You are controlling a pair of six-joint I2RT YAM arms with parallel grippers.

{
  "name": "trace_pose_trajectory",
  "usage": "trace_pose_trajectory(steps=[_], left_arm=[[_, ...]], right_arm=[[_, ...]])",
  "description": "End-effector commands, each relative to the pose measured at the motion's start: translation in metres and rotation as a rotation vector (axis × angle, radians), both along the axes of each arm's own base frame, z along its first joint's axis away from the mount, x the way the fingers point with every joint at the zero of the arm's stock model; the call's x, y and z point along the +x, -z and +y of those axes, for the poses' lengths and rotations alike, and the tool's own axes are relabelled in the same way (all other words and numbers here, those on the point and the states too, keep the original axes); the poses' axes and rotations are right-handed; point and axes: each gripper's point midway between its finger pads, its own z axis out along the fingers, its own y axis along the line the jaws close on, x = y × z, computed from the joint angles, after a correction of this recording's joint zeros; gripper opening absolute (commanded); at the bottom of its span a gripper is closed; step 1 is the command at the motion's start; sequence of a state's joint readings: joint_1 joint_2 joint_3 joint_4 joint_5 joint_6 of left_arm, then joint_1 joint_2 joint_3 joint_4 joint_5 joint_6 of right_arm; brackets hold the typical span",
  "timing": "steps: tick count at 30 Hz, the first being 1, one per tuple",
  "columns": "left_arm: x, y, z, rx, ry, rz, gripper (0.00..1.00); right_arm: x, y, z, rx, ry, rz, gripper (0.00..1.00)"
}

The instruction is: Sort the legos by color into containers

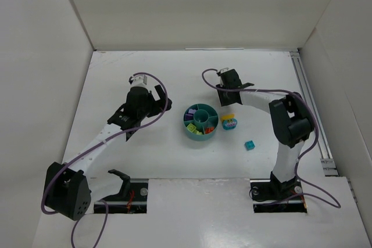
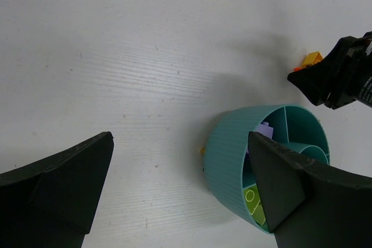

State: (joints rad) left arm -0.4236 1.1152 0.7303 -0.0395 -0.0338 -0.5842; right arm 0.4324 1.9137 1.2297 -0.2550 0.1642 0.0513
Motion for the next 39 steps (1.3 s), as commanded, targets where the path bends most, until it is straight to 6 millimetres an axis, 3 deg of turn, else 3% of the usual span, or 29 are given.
trace_pose_trajectory(steps=[1, 7, 8, 15, 18, 19, 22, 23, 24, 28, 33, 36, 37, 39], left_arm=[[0.006, -0.008, 0.000, -0.018, -0.008, -0.042, 1.00], [0.006, -0.008, 0.000, -0.018, -0.008, -0.042, 1.00], [0.006, -0.005, 0.000, -0.014, -0.008, -0.033, 1.00], [0.006, -0.008, 0.000, -0.018, -0.008, -0.042, 1.00], [0.005, -0.016, 0.000, -0.034, -0.012, -0.059, 1.00], [0.003, -0.012, 0.001, -0.031, -0.012, -0.050, 1.00], [0.000, -0.014, 0.000, -0.047, -0.008, -0.055, 1.00], [0.000, -0.014, 0.000, -0.047, -0.008, -0.055, 1.00], [-0.003, -0.014, -0.001, -0.060, -0.004, -0.052, 1.00], [-0.008, -0.011, -0.001, -0.072, 0.000, -0.047, 1.00], [-0.012, -0.011, -0.003, -0.082, 0.018, -0.044, 1.00], [-0.015, -0.010, -0.004, -0.087, 0.027, -0.043, 1.00], [-0.015, -0.014, -0.004, -0.092, 0.027, -0.054, 1.00], [-0.017, -0.010, -0.003, -0.088, 0.027, -0.046, 1.00]], right_arm=[[0.013, -0.005, 0.005, 0.028, 0.033, -0.032, 0.39], [0.009, 0.000, 0.001, 0.020, 0.062, -0.017, 0.36], [0.009, 0.000, -0.001, 0.013, 0.067, -0.021, 0.29], [0.008, -0.004, -0.004, 0.004, 0.062, -0.036, 0.10], [0.014, -0.043, -0.001, -0.006, -0.008, -0.156, 0.06], [0.017, -0.046, 0.001, 0.001, -0.007, -0.171, 0.05], [0.012, -0.087, 0.004, -0.034, -0.098, -0.279, 0.05], [0.004, -0.088, 0.004, -0.048, -0.122, -0.280, 0.05], [-0.002, -0.112, 0.007, -0.054, -0.165, -0.341, 0.05], [-0.034, -0.145, 0.023, -0.035, -0.325, -0.433, 0.05], [-0.078, -0.161, 0.063, 0.054, -0.534, -0.484, 0.06], [-0.097, -0.166, 0.075, 0.081, -0.588, -0.499, 0.08], [-0.106, -0.155, 0.080, 0.088, -0.605, -0.471, 0.08], [-0.115, -0.159, 0.084, 0.111, -0.613, -0.477, 0.08]])
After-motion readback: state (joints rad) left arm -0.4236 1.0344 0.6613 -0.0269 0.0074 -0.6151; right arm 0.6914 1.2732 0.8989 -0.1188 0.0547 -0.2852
